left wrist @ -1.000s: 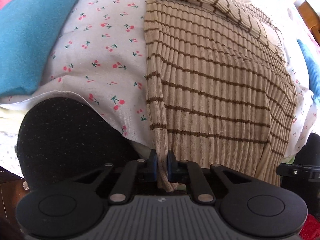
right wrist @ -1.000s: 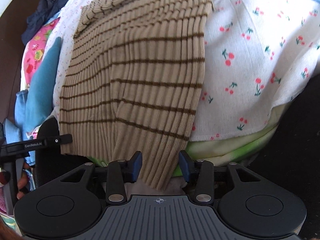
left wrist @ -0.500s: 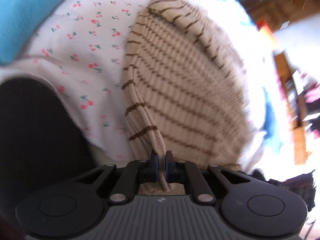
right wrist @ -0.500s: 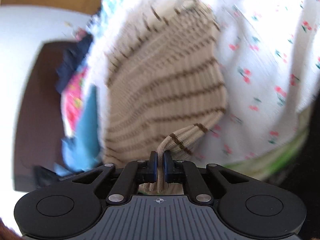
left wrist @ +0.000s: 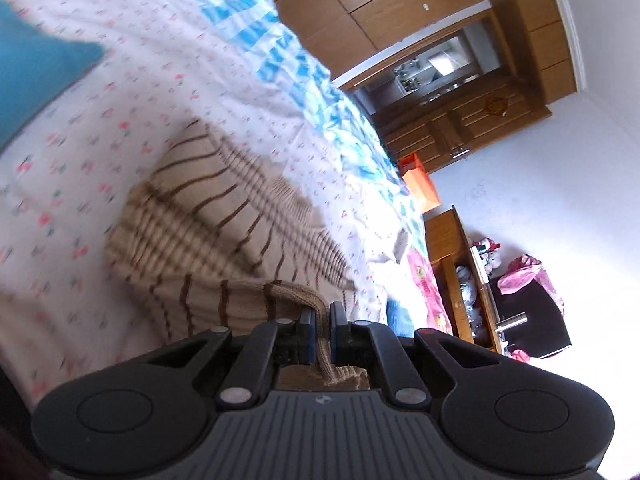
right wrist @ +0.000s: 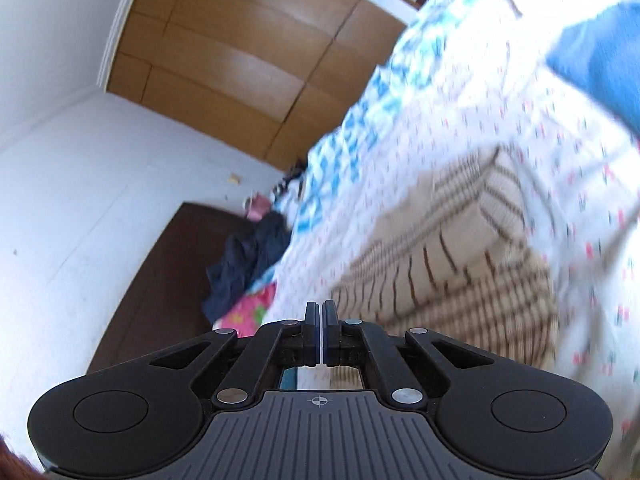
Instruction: Fold small clothes
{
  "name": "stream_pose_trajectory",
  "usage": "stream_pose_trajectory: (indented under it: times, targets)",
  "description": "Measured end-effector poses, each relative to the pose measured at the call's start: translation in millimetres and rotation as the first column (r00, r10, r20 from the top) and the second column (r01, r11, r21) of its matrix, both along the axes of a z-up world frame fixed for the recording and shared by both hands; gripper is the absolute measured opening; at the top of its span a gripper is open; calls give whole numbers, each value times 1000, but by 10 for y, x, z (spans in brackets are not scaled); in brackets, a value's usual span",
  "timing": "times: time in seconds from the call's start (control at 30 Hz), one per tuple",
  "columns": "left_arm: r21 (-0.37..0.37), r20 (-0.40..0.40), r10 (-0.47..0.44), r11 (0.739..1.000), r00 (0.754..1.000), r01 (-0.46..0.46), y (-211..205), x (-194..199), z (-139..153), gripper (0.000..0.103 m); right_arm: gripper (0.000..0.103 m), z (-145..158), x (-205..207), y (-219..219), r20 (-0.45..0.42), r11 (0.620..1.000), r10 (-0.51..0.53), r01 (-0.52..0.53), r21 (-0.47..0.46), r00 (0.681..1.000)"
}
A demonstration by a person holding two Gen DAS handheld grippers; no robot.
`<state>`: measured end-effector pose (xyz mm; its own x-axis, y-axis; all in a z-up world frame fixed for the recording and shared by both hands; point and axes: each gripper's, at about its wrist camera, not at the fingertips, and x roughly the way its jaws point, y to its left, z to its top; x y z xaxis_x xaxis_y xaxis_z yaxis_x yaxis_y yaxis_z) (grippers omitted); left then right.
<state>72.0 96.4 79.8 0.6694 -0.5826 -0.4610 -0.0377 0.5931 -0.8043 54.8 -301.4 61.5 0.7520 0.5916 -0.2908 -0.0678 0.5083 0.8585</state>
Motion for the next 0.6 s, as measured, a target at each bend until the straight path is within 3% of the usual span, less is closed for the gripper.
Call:
stream_pose_trajectory:
  times: [0.13, 0.17, 0.23, 0.3, 0.37, 0.5, 0.6]
  targets:
    - [-18, -7, -13, 1000, 1000, 13, -55, 391, -19, 13, 3, 9, 355, -84, -9, 999, 3, -3, -35, 1000]
    - [-20, -8, -18, 1000, 1000, 18, -50, 423, -34, 13, 8, -14, 431, -75, -26, 997, 41, -42, -58, 999]
    - [-15, -20, -36, 999, 999, 36, -49, 435, -105, 13, 8, -128, 496, 10, -96, 974, 156, -170, -151, 983]
    - [-20, -57, -50, 999, 997, 49, -43, 342, -241, 13, 8, -272, 357, 203, -163, 909, 237, -278, -310, 958]
    - [-26, -109, -51, 999, 993, 48, -5, 203, -422, 13, 8, -394, 247, 341, -214, 823, 246, -321, -470, 945]
    - [-26, -191, -20, 1000, 981, 16, 111, -98, -657, 13, 8, -627, 184, 347, -278, 799, 243, -354, -485, 929]
    - [-37, -210, 12, 999, 978, -20, 240, -342, -682, 13, 9, -628, 46, 582, -262, 702, 362, -446, -554, 895]
